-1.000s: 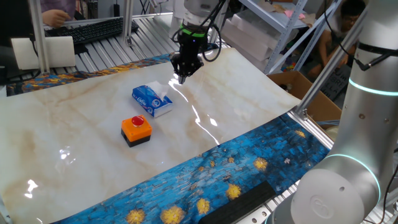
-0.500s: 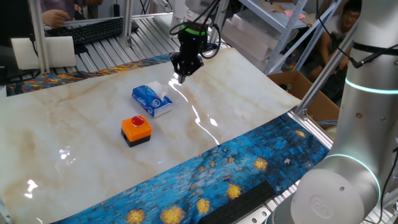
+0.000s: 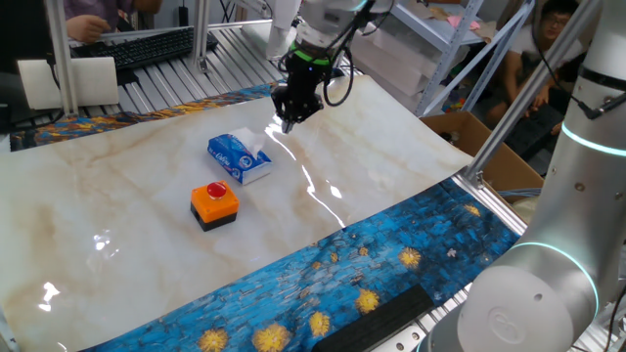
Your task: Pull out a napkin
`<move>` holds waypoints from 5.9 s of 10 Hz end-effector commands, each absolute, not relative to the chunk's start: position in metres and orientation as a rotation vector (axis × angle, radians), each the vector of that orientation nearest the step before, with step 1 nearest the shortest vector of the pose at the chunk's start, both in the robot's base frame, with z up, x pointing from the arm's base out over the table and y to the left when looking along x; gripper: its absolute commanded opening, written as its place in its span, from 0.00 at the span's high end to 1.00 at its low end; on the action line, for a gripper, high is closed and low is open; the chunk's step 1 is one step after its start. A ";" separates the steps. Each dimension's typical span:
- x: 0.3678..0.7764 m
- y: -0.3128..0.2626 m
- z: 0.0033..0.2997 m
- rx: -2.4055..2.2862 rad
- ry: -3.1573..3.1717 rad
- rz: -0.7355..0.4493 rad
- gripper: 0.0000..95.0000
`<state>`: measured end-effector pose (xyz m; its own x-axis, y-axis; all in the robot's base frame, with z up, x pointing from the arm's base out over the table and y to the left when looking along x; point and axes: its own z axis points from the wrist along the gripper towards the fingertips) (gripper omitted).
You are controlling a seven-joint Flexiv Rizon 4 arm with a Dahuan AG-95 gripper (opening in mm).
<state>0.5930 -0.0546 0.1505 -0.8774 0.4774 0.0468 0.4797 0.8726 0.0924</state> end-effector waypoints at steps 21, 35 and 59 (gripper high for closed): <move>0.652 -0.052 0.105 -0.952 -3.134 -0.179 0.60; 0.645 -0.039 0.073 -1.030 -3.106 -0.312 0.60; 0.622 -0.056 0.152 -0.779 -3.031 -0.056 1.00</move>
